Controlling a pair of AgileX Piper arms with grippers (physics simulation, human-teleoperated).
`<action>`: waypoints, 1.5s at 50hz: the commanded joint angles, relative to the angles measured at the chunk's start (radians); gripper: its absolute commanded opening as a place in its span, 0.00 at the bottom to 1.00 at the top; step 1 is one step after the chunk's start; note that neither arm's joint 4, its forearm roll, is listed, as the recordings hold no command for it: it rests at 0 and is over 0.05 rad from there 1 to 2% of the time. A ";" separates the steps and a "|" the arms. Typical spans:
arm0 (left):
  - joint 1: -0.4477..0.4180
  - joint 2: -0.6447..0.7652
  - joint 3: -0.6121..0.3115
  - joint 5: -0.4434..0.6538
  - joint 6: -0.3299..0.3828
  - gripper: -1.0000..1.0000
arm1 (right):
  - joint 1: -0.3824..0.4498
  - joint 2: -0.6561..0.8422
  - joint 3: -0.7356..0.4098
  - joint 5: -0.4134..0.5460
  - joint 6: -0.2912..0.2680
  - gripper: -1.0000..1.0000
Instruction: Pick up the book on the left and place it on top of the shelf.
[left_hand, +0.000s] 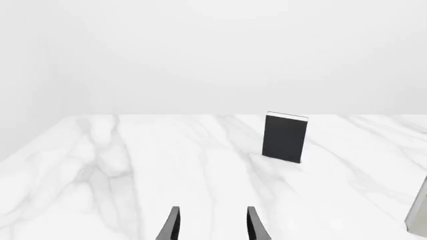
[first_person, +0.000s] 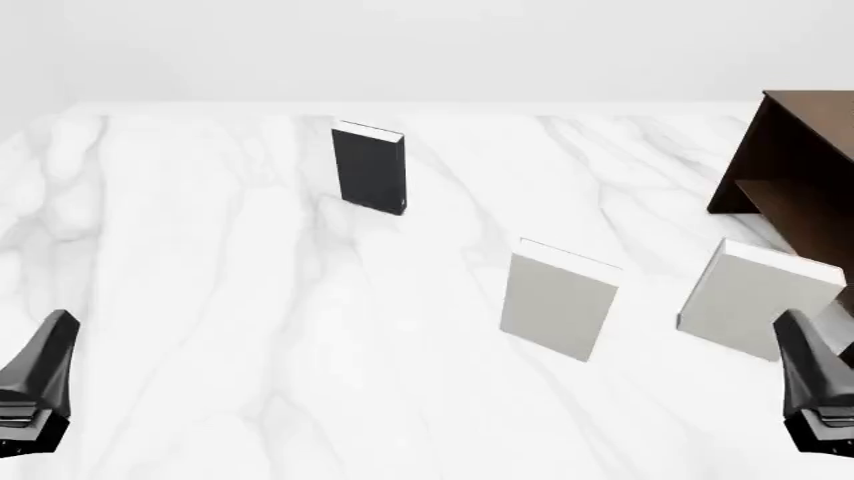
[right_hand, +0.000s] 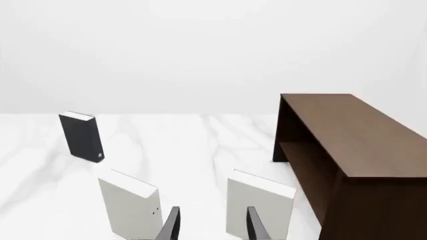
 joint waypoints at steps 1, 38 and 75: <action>0.000 0.000 0.000 0.000 0.000 1.00 | 0.003 0.015 -0.002 -0.003 0.001 1.00; 0.000 0.000 0.000 0.000 0.000 1.00 | 0.101 0.135 -0.305 0.132 -0.018 1.00; 0.000 0.000 0.000 0.000 0.000 1.00 | 0.365 0.900 -0.683 -0.054 -0.104 1.00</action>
